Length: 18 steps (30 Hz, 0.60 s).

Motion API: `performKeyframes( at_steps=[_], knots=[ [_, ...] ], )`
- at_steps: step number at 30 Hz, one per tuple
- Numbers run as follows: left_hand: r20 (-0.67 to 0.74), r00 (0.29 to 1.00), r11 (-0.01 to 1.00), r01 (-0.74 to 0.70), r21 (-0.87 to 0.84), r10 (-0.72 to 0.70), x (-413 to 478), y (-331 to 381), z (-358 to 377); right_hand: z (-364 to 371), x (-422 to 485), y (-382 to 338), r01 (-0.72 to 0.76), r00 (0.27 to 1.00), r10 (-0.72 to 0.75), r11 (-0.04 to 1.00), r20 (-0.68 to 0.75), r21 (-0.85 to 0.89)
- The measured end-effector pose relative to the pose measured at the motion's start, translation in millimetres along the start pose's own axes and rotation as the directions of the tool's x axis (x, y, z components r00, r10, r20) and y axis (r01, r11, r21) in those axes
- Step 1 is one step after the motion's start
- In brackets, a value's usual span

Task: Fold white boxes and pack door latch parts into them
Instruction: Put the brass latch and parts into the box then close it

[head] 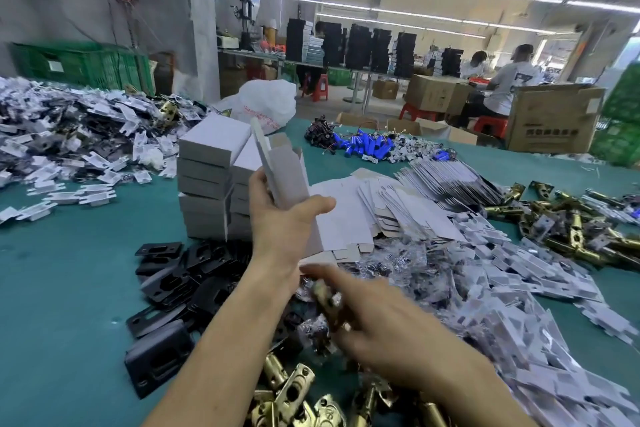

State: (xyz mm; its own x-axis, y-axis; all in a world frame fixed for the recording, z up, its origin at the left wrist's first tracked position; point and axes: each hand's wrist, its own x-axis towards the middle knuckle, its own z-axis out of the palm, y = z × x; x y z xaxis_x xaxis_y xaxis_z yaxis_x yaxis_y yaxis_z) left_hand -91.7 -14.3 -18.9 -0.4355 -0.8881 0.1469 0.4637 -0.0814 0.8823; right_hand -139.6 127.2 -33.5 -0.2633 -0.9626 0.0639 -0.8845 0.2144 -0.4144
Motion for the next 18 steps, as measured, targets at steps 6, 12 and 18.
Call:
performKeyframes(
  at_steps=[6,12,18],
  knots=[
    [0.116,0.993,0.994,-0.016,0.106,0.004,1,-6,-3,-43,-22,29,0.002,0.849,0.259,0.870,-0.460,0.494],
    [0.522,0.824,0.913,-0.014,0.408,-0.221,-9,-13,-4,-73,-8,17,0.325,0.611,0.218,0.807,-0.761,0.492],
    [0.675,0.677,0.926,0.029,0.376,-0.295,-18,-15,-2,-78,9,8,0.319,0.611,0.163,0.845,-0.774,0.430]
  ],
)
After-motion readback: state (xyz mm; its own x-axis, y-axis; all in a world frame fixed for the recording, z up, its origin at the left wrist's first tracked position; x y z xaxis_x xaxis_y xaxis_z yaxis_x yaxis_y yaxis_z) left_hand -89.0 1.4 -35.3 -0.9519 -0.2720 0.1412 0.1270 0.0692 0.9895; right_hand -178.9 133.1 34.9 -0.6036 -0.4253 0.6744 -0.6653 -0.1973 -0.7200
